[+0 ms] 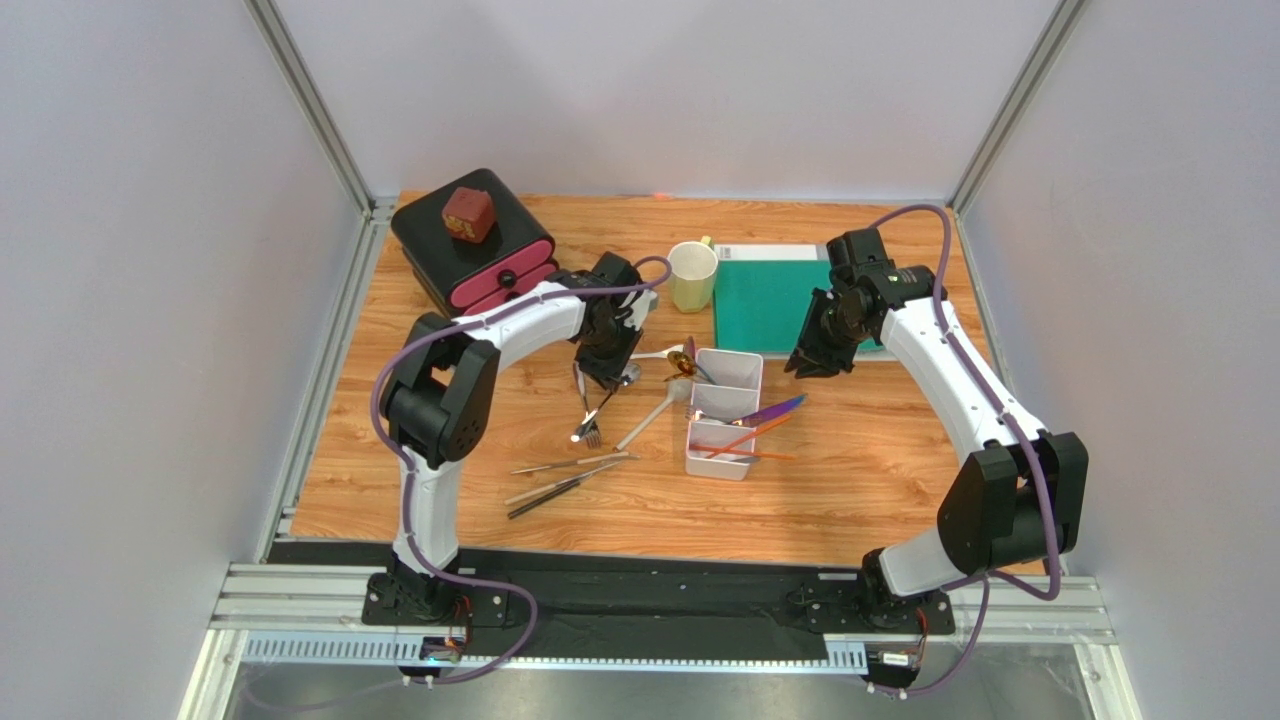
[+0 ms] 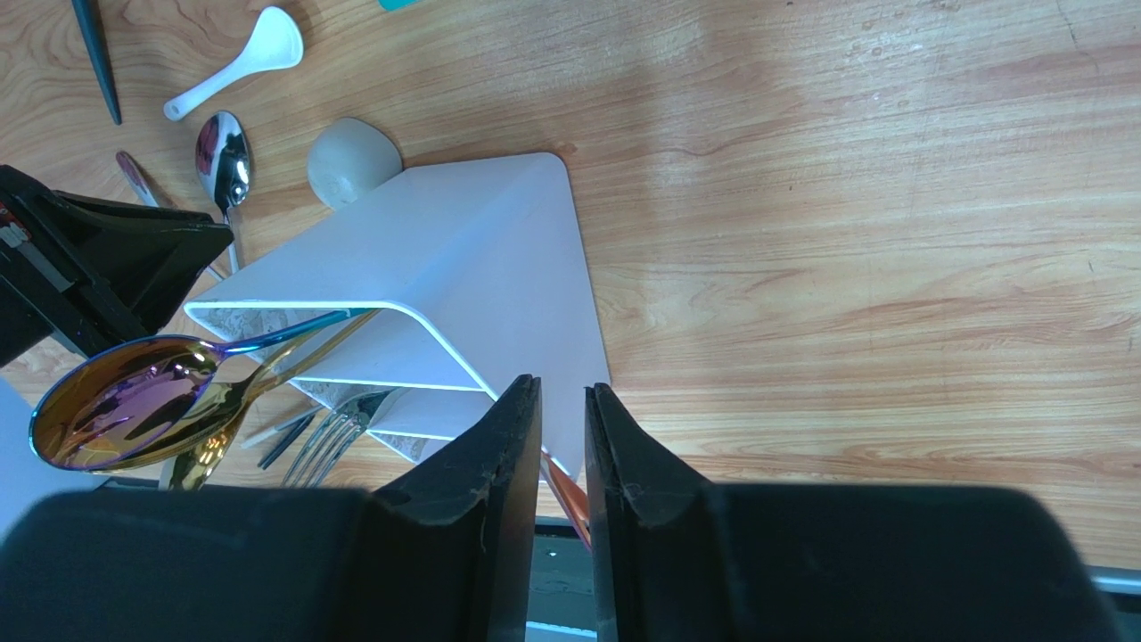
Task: Sort the eating utensils into containers
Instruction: Pick up the spoon from the center of the board.
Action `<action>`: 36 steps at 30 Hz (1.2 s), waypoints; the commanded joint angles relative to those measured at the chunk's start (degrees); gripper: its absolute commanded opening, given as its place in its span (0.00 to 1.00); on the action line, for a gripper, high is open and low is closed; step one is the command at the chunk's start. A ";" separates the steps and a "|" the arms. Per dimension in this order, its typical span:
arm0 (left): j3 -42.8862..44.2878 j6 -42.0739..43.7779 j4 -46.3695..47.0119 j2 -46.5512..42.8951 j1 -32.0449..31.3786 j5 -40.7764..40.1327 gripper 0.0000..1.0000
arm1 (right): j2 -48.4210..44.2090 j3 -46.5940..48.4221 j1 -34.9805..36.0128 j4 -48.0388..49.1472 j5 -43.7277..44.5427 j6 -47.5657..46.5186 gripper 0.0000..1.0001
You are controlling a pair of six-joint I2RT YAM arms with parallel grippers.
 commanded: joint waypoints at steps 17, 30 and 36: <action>3.61 0.85 -2.94 3.90 0.19 4.68 0.17 | -0.99 1.11 -0.80 1.50 -0.69 0.38 0.22; -3.51 -3.62 6.81 -14.18 2.21 2.05 0.00 | -1.96 0.76 -0.81 2.02 -1.13 0.30 0.22; -5.26 -5.21 10.41 -24.72 4.14 3.62 0.00 | -5.91 1.02 -0.81 4.48 -1.13 0.74 0.30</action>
